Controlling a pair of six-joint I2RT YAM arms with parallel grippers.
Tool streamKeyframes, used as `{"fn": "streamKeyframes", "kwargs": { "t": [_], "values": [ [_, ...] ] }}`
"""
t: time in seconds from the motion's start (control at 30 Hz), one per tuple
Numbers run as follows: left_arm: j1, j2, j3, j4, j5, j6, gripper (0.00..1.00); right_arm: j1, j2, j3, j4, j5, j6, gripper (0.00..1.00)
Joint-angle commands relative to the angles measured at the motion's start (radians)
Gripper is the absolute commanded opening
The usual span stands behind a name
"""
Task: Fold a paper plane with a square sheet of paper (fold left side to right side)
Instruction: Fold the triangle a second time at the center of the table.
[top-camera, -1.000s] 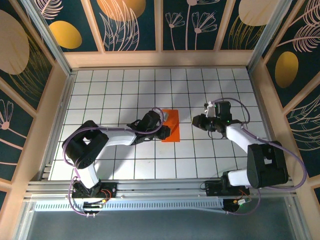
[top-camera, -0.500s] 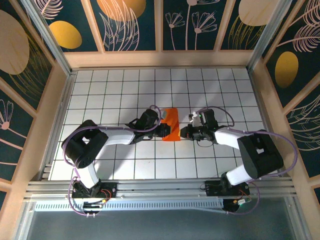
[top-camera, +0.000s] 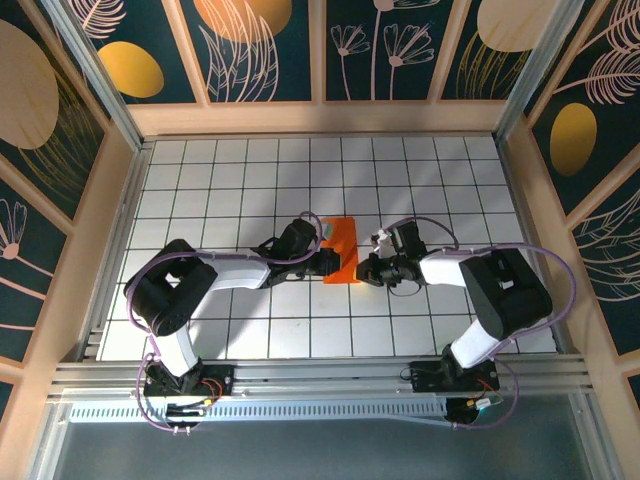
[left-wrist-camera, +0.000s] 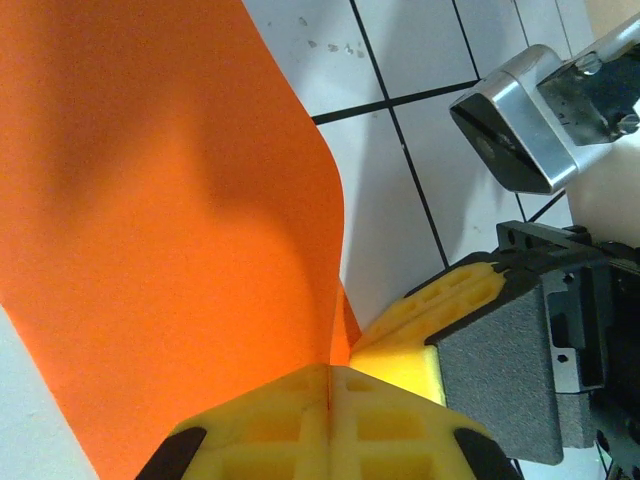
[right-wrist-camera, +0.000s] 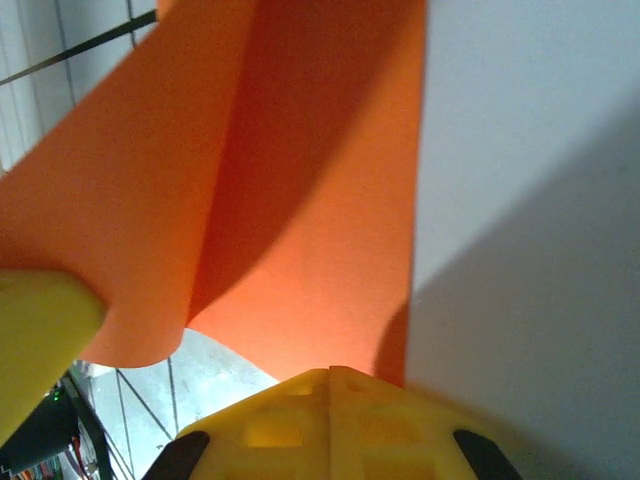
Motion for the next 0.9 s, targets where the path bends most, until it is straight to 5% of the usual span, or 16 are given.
{"fn": "streamKeyframes", "kwargs": {
  "t": [0.0, 0.87],
  "values": [
    [0.012, 0.013, 0.000, -0.028, 0.000, 0.025, 0.00, 0.007, 0.018, 0.027, -0.044, 0.035, -0.017, 0.00],
    [0.050, 0.052, 0.075, -0.167, -0.091, 0.145, 0.00, 0.008, 0.046, 0.041, -0.107, 0.068, -0.053, 0.00]
  ]
}}
